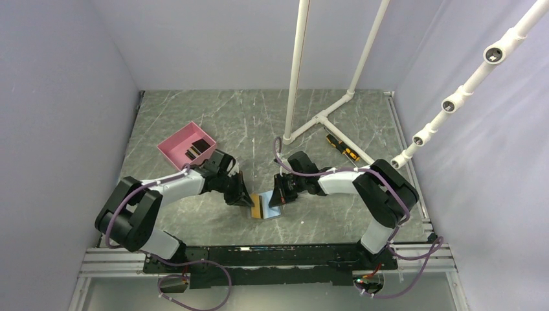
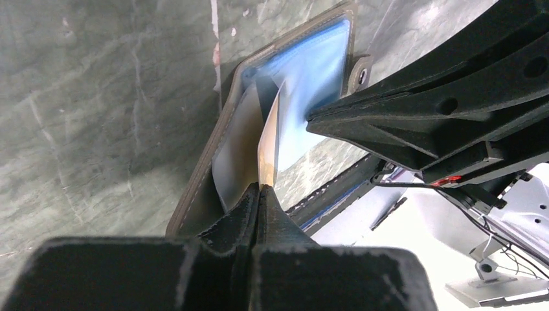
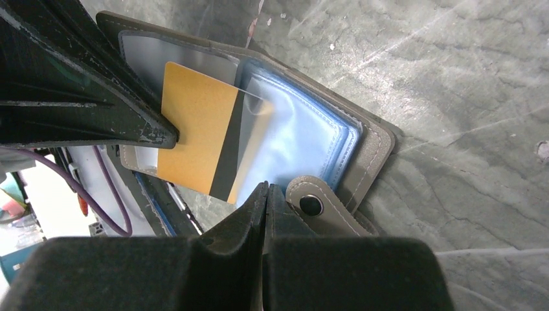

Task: Put the credit cards into the card holder
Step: Insert the credit card into the card holder.

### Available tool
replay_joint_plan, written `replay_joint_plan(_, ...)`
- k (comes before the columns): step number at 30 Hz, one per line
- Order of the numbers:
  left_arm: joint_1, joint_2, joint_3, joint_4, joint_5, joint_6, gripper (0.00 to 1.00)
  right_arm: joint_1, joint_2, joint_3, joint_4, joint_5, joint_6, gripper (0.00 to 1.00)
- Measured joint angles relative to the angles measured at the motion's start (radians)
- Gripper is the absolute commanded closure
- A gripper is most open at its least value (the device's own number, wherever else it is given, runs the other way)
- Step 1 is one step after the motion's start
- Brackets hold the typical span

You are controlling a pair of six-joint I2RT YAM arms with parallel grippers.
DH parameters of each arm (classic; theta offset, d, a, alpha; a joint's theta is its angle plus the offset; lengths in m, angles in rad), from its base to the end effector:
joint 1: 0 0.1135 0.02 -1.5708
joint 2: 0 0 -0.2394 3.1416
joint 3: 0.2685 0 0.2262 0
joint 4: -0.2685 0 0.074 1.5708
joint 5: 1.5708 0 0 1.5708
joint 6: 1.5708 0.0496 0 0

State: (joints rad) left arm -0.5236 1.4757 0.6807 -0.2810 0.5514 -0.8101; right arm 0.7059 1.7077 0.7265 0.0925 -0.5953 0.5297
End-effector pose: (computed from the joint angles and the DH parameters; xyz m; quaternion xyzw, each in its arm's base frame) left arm 0.2018 -0.1465 0.1358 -0.0672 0.9329 -0.3531 0.0219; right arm 0.2075 0.2134 0.1134 -0.1770 0.8888 0.4105 0.1006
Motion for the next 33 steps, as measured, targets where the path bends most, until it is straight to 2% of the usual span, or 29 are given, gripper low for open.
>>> replay_joint_plan(7, 0.020, -0.048, -0.046, 0.033, -0.026, -0.024, 1.00, 0.001, 0.002, 0.000, 0.003, -0.001, 0.000, 1.00)
replay_joint_plan(22, 0.025, -0.050, -0.118, 0.176, 0.000, -0.098, 1.00, 0.001, 0.008, 0.007, 0.002, -0.006, 0.000, 1.00)
replay_joint_plan(26, 0.025, -0.068, -0.153, 0.214, -0.008, -0.112, 1.00, 0.006, -0.013, 0.023, -0.059, 0.040, -0.015, 0.82)
replay_joint_plan(29, 0.025, -0.095, -0.174, 0.224, -0.020, -0.117, 1.00, 0.009, -0.055, 0.028, -0.123, 0.089, -0.041, 0.79)
replay_joint_plan(33, 0.025, -0.102, -0.193, 0.251, -0.024, -0.117, 1.00, 0.009, -0.076, 0.030, -0.167, 0.120, -0.068, 0.79)
